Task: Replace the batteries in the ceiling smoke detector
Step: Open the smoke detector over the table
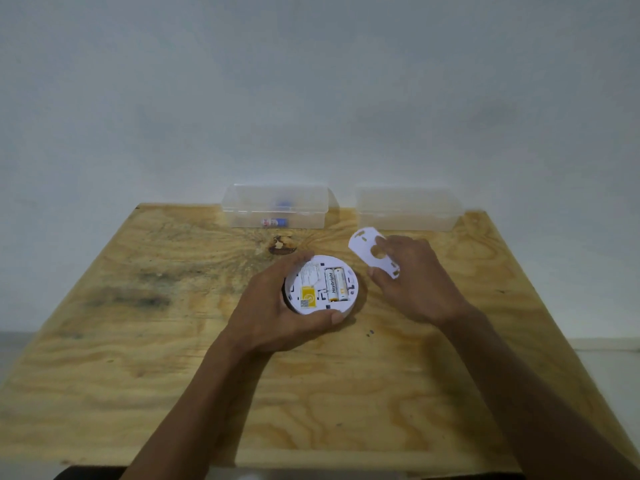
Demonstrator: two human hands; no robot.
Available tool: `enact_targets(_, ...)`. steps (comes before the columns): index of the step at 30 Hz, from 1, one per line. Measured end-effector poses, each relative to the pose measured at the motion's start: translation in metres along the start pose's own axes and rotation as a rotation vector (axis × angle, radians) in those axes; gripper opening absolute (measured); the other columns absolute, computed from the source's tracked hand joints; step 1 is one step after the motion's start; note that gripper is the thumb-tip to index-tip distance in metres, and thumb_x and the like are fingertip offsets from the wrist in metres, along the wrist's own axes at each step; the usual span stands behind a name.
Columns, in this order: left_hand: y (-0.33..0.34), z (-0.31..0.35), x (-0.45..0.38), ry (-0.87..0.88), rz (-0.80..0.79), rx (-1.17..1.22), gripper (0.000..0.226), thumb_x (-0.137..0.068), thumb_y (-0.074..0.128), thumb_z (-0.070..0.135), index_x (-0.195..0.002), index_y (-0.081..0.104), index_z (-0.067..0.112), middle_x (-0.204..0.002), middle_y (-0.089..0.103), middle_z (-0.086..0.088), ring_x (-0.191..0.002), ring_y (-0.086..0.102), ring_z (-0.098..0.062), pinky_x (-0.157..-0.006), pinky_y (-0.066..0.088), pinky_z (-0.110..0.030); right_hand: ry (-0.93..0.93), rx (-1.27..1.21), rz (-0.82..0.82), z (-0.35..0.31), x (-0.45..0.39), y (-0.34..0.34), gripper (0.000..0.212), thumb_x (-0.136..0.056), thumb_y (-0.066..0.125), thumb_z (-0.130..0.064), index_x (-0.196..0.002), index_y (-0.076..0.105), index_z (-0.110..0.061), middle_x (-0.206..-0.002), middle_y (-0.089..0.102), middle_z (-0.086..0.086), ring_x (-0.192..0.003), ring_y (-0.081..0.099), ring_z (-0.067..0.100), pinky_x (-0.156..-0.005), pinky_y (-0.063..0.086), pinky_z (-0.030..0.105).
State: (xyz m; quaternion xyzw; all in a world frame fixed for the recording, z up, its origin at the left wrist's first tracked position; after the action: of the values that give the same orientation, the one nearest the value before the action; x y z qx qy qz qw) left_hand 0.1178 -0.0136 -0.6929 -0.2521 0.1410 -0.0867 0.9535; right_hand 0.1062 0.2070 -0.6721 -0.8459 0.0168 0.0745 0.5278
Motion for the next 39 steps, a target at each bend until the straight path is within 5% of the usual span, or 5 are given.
enact_targets(18, 0.001, 0.001, 0.001, 0.045, -0.016, 0.021, 0.088, -0.058, 0.089, 0.051, -0.135, 0.057, 0.023, -0.127, 0.068, 0.009, -0.117, 0.066, -0.008, -0.097, 0.056, -0.038, -0.179, -0.112, 0.074, -0.045, 0.018, -0.011, 0.035, -0.092, 0.067, -0.024, -0.125, 0.065, -0.013, -0.131, 0.062, 0.003, -0.123, 0.049, 0.023, -0.096, 0.033, 0.024)
enact_targets(24, -0.003, 0.021, 0.003, 0.110, 0.017, 0.061, 0.061, -0.062, 0.087, 0.046, -0.114, 0.057, 0.054, -0.116, 0.069, 0.028, -0.109, 0.068, 0.000, -0.092, 0.054, -0.019, -0.271, -0.023, -0.174, -0.067, 0.014, -0.003, 0.037, -0.096, 0.060, -0.032, -0.131, 0.062, -0.020, -0.142, 0.054, -0.005, -0.131, 0.039, 0.015, -0.101, 0.029, 0.023)
enact_targets(31, 0.001, 0.006, 0.001, 0.107, -0.017, 0.043, 0.077, -0.061, 0.086, 0.054, -0.129, 0.059, 0.030, -0.124, 0.069, 0.014, -0.114, 0.067, -0.006, -0.097, 0.057, -0.035, -0.352, 0.095, -0.233, -0.071, 0.015, -0.003, 0.038, -0.098, 0.056, -0.033, -0.134, 0.060, -0.020, -0.142, 0.054, -0.005, -0.129, 0.041, 0.017, -0.105, 0.027, 0.025)
enact_targets(34, -0.001, 0.010, 0.001, 0.110, -0.007, 0.042, 0.067, -0.061, 0.085, 0.051, -0.121, 0.055, 0.049, -0.115, 0.069, 0.028, -0.110, 0.067, 0.002, -0.094, 0.056, -0.023, -0.394, 0.115, -0.205, -0.070, 0.017, -0.001, 0.036, -0.099, 0.055, -0.030, -0.133, 0.061, -0.018, -0.140, 0.055, -0.004, -0.129, 0.041, 0.019, -0.106, 0.032, 0.029)
enact_targets(39, 0.001, 0.002, -0.001, 0.086, -0.018, 0.014, 0.086, -0.061, 0.085, 0.053, -0.135, 0.057, 0.021, -0.126, 0.069, 0.010, -0.116, 0.066, -0.006, -0.097, 0.056, -0.038, -0.526, 0.260, -0.084, -0.068, 0.028, 0.014, 0.033, -0.081, 0.077, -0.012, -0.113, 0.071, -0.009, -0.118, 0.071, 0.006, -0.106, 0.061, 0.035, -0.081, 0.057, 0.048)
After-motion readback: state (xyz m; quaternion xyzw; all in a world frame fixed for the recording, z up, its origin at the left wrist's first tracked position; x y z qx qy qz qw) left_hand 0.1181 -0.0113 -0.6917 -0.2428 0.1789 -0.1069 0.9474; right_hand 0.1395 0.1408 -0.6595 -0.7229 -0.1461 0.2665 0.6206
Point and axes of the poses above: each hand's wrist, its own x-axis away from the middle knuckle, its own y-axis out of the palm, z = x × y, the point moved 5 cm from there along -x, towards the middle knuckle
